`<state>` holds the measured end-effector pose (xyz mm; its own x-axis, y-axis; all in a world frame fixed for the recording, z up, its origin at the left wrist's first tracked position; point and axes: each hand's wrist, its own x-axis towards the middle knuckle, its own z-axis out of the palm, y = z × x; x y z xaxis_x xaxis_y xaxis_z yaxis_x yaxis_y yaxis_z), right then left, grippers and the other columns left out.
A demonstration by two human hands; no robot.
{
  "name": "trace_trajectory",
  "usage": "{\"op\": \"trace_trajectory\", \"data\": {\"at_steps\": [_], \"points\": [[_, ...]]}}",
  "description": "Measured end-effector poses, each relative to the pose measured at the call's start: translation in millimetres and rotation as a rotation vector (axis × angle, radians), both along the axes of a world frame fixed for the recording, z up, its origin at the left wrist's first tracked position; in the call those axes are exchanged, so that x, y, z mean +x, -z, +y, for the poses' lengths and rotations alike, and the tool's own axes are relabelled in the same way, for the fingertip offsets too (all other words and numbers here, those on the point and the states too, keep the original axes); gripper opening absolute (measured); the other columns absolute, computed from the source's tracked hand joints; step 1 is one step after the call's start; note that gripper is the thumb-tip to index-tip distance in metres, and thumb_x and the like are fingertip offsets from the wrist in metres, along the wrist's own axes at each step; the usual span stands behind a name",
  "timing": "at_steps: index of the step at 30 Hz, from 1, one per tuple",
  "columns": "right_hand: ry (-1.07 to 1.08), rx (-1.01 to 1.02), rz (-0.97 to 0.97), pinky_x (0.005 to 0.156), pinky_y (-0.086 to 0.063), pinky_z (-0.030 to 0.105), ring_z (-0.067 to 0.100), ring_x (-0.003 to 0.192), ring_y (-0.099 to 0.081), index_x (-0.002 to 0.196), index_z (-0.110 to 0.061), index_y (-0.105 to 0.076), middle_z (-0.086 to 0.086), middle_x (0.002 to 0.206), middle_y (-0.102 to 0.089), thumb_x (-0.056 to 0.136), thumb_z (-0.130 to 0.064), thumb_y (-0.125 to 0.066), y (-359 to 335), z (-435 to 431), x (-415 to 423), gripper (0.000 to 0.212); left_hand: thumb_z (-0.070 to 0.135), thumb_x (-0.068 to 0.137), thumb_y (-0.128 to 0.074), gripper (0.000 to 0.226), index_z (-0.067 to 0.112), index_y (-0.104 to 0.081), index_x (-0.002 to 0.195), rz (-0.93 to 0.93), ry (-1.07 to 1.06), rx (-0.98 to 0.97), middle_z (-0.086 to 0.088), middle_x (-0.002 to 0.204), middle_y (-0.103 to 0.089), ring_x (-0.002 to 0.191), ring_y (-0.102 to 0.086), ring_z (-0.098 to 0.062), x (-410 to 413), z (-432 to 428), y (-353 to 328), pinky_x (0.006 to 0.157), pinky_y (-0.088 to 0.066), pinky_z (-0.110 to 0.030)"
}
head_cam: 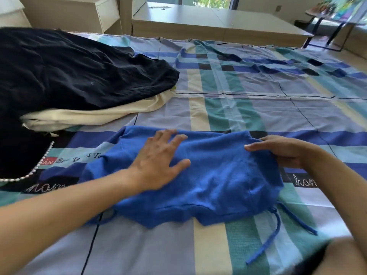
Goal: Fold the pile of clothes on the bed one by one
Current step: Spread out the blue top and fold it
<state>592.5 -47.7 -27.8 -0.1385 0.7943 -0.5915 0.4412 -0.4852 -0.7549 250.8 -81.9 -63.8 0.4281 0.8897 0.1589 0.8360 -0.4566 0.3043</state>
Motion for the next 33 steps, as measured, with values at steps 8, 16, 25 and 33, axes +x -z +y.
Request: {"op": "trace_trajectory", "data": {"at_steps": [8,16,25,33], "points": [[0.009,-0.003,0.183,0.087,-0.059,0.045,0.037,0.105,-0.07,0.123,-0.004,-0.063,0.022,0.117,-0.071,0.082,-0.007,-0.071,-6,-26,-8,0.042,0.094,0.074,-0.033,0.11,0.039,0.011,0.158,0.376,0.139,-0.298,-0.001,0.164,0.029,0.147,0.034,-0.028,41,-44,22,0.114,0.015,-0.068],[0.019,0.304,0.313,0.075,-0.06,0.031,0.028,0.102,-0.072,0.124,-0.008,-0.062,0.018,0.115,-0.072,0.074,-0.013,-0.077,-51,-34,-82,0.053,0.053,0.098,-0.049,0.035,0.028,-0.056,0.122,-0.876,-0.156,-0.88,-0.004,0.128,-0.063,0.108,-0.069,-0.029,30,-24,-79,0.089,-0.057,-0.041],[-0.292,0.192,0.617,0.099,-0.054,0.047,0.039,0.118,-0.064,0.145,-0.015,-0.044,0.02,0.129,-0.065,0.091,-0.027,-0.069,-52,-40,-132,0.061,0.03,0.058,-0.087,0.067,0.01,-0.067,0.119,-0.928,-0.473,-0.889,-0.015,0.107,-0.075,0.096,-0.073,-0.033,-18,12,-62,0.09,-0.058,-0.053],[-0.167,0.333,0.079,0.066,-0.048,0.026,0.016,0.071,-0.067,0.104,-0.016,-0.062,0.01,0.09,-0.07,0.095,-0.009,-0.063,-5,-28,-127,0.011,-0.001,0.082,-0.06,0.022,0.007,-0.067,0.102,-0.825,-0.582,-0.748,-0.012,0.088,-0.073,0.07,-0.071,-0.023,-58,23,-69,0.062,-0.06,-0.032]]}}
